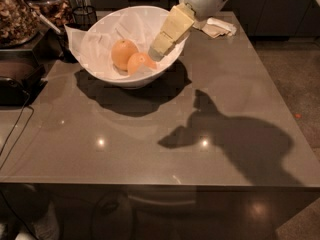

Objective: Pick orange from white bowl

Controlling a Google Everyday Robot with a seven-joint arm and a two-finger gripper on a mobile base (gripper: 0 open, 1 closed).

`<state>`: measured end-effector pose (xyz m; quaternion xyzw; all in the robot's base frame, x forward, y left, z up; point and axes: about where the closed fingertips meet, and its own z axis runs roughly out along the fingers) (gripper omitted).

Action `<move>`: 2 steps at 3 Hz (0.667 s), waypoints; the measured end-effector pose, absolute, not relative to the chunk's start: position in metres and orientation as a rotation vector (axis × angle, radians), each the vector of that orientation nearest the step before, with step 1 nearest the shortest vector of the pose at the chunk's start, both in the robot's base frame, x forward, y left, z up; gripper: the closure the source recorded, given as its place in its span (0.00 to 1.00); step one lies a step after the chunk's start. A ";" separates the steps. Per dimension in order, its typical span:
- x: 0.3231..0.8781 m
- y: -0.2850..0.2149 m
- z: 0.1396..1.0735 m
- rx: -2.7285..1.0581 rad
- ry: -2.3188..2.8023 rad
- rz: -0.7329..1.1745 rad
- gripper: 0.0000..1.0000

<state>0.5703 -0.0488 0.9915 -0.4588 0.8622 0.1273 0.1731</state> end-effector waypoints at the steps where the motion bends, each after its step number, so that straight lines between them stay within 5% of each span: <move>1: 0.578 -0.040 0.990 -1.261 2.426 0.371 0.00; 2: 0.588 -0.014 0.995 -1.271 2.412 0.345 0.00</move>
Offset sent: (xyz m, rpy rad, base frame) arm 0.0284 0.0710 0.0089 -0.0126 -0.0529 0.0101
